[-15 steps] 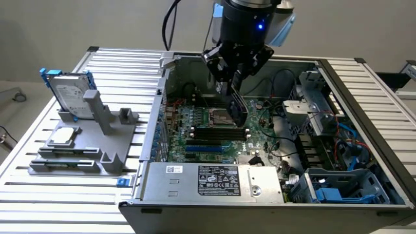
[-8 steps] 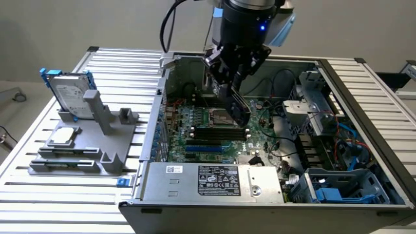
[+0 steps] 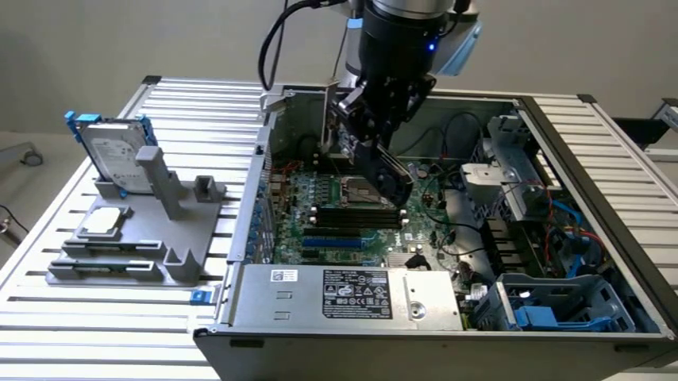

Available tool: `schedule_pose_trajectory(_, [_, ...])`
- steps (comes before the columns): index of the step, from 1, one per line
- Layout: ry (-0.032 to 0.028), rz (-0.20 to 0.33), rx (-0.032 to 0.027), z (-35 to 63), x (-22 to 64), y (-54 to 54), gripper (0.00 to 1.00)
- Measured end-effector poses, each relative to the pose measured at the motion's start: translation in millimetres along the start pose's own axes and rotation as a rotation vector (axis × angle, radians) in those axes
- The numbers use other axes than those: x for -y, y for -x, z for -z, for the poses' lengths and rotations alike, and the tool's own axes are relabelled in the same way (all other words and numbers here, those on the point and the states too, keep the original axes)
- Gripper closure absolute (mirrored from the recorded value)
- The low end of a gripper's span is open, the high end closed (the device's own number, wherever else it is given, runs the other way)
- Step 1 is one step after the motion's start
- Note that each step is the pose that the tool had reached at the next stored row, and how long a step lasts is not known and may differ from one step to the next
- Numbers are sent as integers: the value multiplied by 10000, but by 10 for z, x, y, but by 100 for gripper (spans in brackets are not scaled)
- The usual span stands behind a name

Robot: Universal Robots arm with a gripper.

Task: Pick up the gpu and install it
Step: 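Insert the gpu into the slot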

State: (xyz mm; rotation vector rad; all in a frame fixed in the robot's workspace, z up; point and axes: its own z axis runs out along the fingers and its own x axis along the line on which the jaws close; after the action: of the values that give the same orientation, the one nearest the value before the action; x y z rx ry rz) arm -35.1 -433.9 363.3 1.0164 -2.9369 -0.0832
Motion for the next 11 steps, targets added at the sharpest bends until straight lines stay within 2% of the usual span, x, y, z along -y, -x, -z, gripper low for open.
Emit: schedule_pose_trajectory(11, [-26, 1996, -121, -30, 2, 0, 73])
